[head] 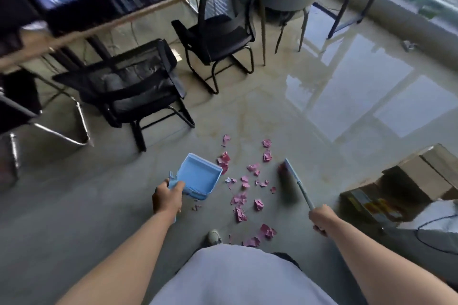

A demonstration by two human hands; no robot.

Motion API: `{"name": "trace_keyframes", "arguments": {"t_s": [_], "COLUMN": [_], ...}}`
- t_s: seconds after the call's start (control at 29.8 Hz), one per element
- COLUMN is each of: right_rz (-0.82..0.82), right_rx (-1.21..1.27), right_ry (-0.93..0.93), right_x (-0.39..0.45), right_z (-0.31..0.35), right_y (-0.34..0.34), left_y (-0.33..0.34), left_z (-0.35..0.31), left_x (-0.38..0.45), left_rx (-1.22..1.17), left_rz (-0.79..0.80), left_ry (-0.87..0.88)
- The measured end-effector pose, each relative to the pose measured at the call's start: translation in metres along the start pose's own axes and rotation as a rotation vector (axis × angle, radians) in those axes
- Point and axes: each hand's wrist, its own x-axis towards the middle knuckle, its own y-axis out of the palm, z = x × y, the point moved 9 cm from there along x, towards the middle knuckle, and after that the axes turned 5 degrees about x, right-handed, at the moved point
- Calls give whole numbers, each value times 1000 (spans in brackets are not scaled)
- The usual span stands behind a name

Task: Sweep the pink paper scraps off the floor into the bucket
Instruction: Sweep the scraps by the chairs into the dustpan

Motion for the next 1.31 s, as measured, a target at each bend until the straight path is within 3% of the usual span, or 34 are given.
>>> {"name": "trace_keyframes", "arguments": {"t_s": [0.3, 0.47, 0.87, 1.31], "right_rz": [188, 246, 217, 42], "right_rx": [-749, -986, -1268, -1199], "right_ry": [-397, -553, -683, -667], "right_x": [-3, -25, -80, -144], "right_z": [23, 9, -21, -104], "right_y": [7, 32, 105, 149], "left_y": [-14, -24, -36, -80], "left_z": [66, 117, 268, 367], "left_x": [-100, -155, -236, -267], "left_rx": [167, 206, 235, 295], "left_rz": [-216, -296, -198, -102], "left_ry": [-191, -310, -469, -420]}}
